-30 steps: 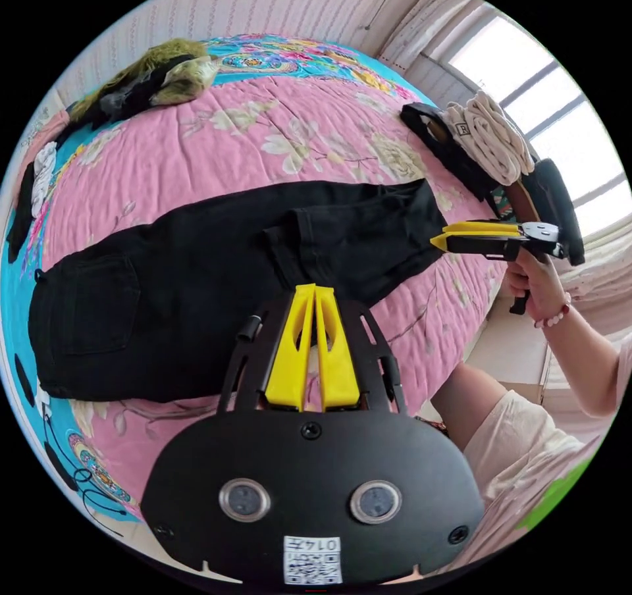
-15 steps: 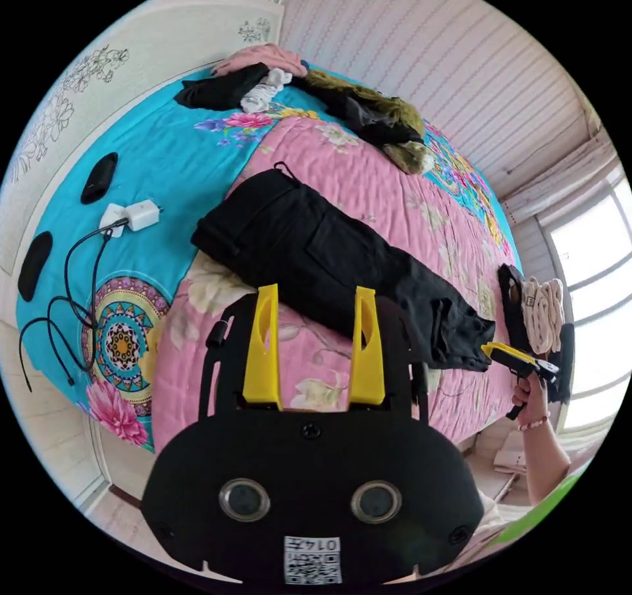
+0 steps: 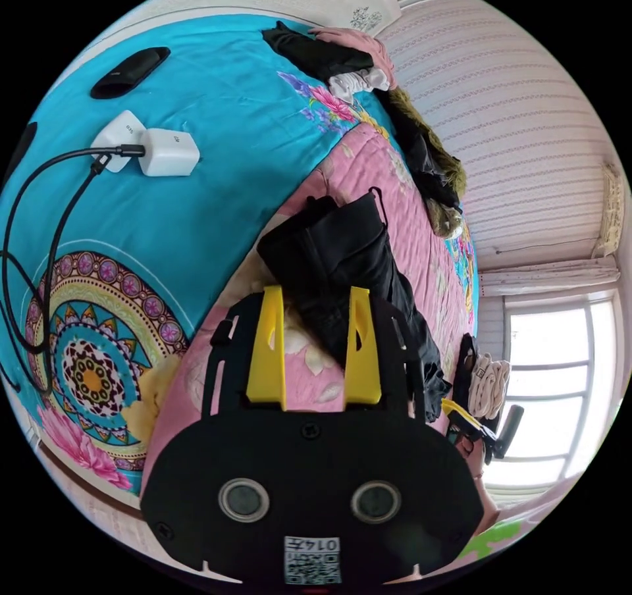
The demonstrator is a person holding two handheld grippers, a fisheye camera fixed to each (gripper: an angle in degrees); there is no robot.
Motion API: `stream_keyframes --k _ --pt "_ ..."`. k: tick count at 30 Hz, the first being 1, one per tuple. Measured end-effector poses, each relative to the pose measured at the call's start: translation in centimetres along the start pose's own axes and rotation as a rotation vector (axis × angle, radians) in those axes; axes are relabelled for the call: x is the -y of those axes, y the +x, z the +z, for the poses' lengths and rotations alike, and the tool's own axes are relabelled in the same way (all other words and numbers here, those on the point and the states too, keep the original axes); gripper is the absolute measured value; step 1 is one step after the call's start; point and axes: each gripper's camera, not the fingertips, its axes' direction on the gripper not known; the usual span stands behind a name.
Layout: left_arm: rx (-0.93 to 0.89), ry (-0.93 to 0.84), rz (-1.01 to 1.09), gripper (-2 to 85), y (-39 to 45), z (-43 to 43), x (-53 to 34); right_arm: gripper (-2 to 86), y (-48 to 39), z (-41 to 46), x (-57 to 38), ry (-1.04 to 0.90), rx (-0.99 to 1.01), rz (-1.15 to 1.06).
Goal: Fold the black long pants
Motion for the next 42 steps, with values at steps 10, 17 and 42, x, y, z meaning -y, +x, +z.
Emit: stream_keyframes --k 10,17,42 --pt "0.016 0.08 0.131 5.0 0.3 -2.3 -1.3 6.6 -1.6 5.7 2.1 -0.088 0.031 -0.036" --pt "-0.015 0.114 0.126 5.4 -0.3 -2.8 -1.8 5.7 -1.6 4.9 2.5 -0.069 0.058 -0.047" --pt "-0.047 0.216 0.614 4.4 16.4 -8.5 -9.5 0.6 0.7 1.0 1.9 0.025 0.065 -0.044"
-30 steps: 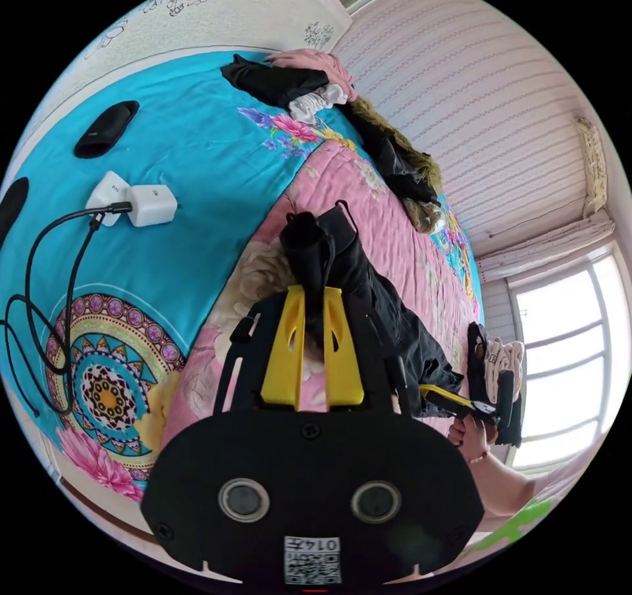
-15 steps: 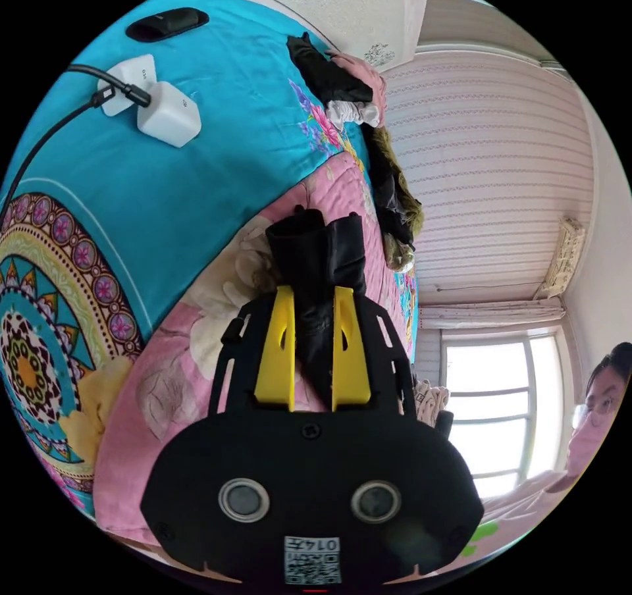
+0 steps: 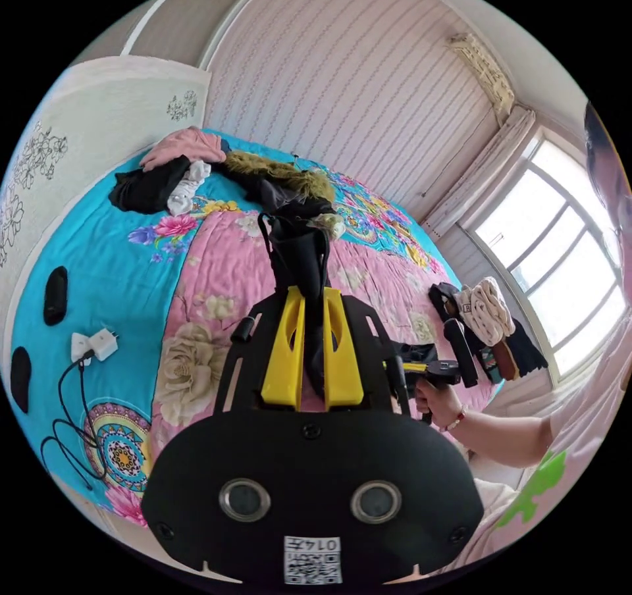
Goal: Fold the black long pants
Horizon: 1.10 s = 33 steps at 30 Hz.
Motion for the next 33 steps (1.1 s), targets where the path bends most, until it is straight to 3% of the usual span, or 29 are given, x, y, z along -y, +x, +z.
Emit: stream_keyframes --k 5,11,15,20,28,33 --pt "0.019 -0.047 0.133 4.6 5.7 1.0 1.1 3.5 1.9 1.6 1.9 -0.138 0.007 0.0" --pt "-0.028 -0.123 0.29 4.6 12.3 3.0 1.3 6.5 2.2 -0.5 0.2 -0.097 -0.016 -0.068" --pt "-0.073 -0.147 0.342 4.4 15.8 4.5 1.3 9.6 5.1 -5.1 -2.6 -0.005 0.105 0.036" --pt "-0.123 -0.159 0.398 4.2 21.0 6.9 1.0 8.7 8.2 -9.1 -6.4 0.044 0.078 0.069" --pt "-0.163 -0.154 0.521 3.9 29.5 12.0 -0.2 10.9 17.2 -16.1 -12.9 0.176 0.138 0.297" --pt "-0.218 -0.162 0.48 3.9 30.9 13.7 1.1 12.8 20.7 -18.6 -15.6 0.175 0.13 0.381"
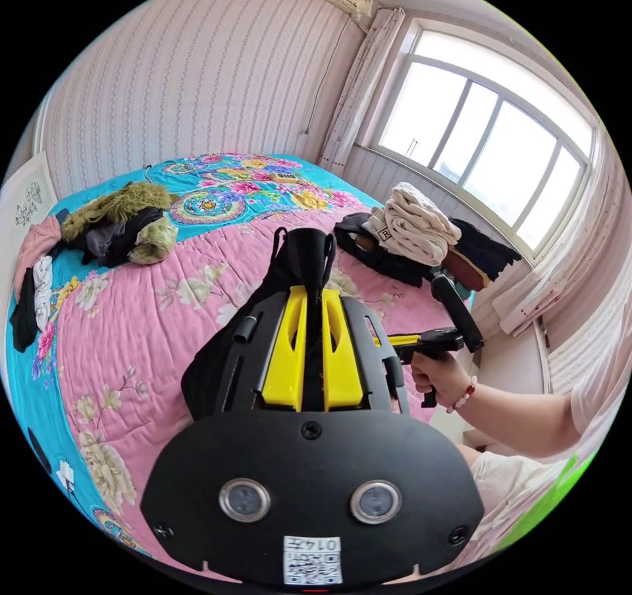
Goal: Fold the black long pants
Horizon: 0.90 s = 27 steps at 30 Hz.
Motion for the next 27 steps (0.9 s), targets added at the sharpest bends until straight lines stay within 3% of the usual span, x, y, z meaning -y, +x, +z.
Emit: stream_keyframes --k 7,10,13,21,25,27 --pt "-0.043 -0.078 0.097 4.2 6.7 6.3 0.3 13.1 4.7 -5.4 -0.9 0.077 -0.011 0.109" --pt "-0.014 -0.187 0.107 5.2 8.5 11.4 -1.0 13.1 6.7 -7.4 -1.0 0.089 -0.045 0.151" --pt "-0.127 -0.299 0.092 6.9 8.7 14.6 -1.4 13.1 7.9 -9.2 -1.2 0.101 -0.065 0.172" --pt "-0.192 -0.214 0.005 5.6 5.2 7.8 1.9 13.1 5.2 -12.5 -0.3 0.171 -0.021 0.083" --pt "0.062 -0.267 -0.048 7.8 -0.5 5.7 1.3 13.5 2.1 -11.7 0.8 0.104 -0.034 -0.034" --pt "0.152 -0.352 -0.101 8.2 -3.6 6.4 0.5 14.5 0.5 -10.1 1.6 0.033 -0.149 -0.098"
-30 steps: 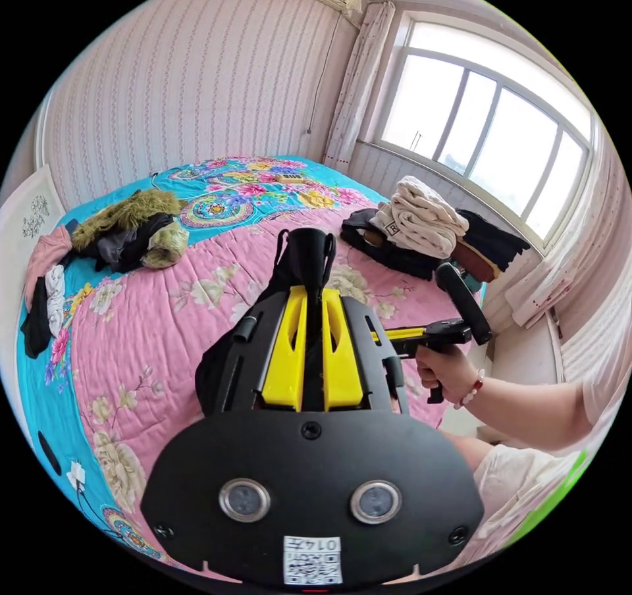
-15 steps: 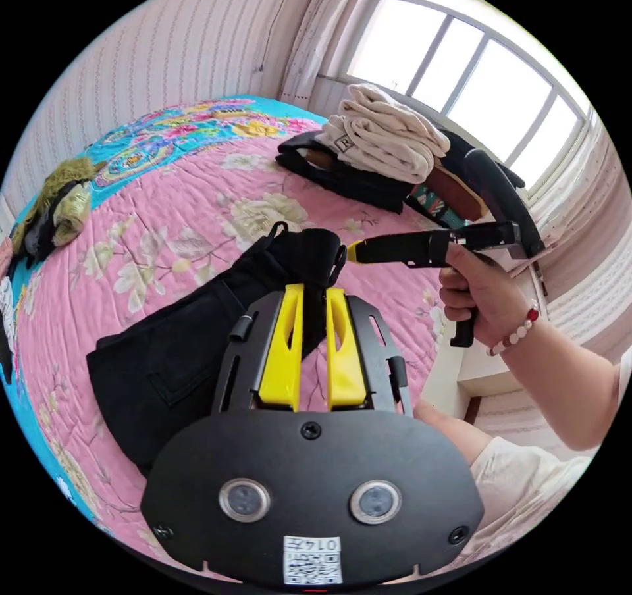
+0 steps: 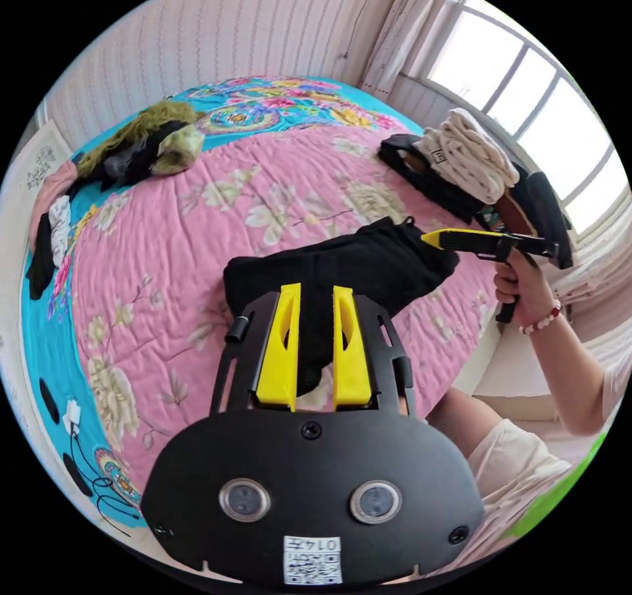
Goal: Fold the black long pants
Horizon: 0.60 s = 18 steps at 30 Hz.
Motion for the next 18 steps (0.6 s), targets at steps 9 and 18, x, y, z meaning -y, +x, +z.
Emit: stream_keyframes --k 9,18 --pt "0.093 -0.247 -0.104 10.0 -3.9 6.9 1.3 19.7 2.0 4.7 1.0 -0.214 -0.097 0.064" --pt "-0.104 -0.176 -0.29 13.2 -10.6 2.4 2.4 20.8 4.8 1.2 3.8 -0.204 -0.007 0.115"
